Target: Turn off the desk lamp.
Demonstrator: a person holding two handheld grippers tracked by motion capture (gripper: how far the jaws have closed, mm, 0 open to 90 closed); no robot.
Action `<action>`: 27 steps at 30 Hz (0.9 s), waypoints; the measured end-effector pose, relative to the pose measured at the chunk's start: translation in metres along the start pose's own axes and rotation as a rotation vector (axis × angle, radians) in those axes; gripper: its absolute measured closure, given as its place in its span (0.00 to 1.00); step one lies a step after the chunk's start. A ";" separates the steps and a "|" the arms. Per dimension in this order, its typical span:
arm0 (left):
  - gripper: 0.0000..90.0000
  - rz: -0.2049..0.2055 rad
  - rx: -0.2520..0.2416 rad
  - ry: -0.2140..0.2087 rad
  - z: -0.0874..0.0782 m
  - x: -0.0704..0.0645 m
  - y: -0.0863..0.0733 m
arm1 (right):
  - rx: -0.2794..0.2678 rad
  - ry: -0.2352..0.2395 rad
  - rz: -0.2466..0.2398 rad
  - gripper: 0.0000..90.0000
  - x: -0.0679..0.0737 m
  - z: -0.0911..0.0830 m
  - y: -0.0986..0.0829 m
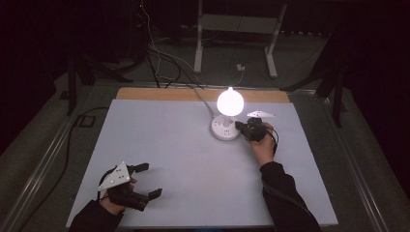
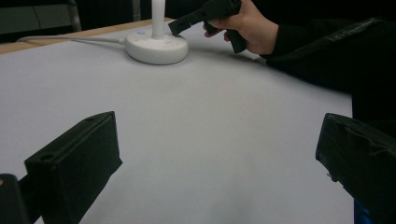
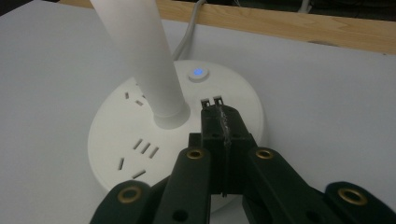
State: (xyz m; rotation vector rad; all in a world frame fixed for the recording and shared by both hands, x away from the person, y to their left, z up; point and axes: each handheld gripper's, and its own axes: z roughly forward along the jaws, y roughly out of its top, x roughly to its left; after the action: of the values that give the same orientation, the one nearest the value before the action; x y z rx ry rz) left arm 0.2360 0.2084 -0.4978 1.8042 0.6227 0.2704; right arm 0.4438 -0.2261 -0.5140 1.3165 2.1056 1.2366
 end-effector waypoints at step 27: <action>0.00 -0.001 -0.001 -0.002 0.000 0.000 0.000 | -0.044 0.024 -0.026 0.77 0.001 -0.014 0.013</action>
State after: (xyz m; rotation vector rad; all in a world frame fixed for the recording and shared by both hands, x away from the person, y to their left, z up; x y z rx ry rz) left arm 0.2361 0.2085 -0.4976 1.8029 0.6218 0.2683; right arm 0.4405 -0.2296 -0.4958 1.2575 2.0927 1.2862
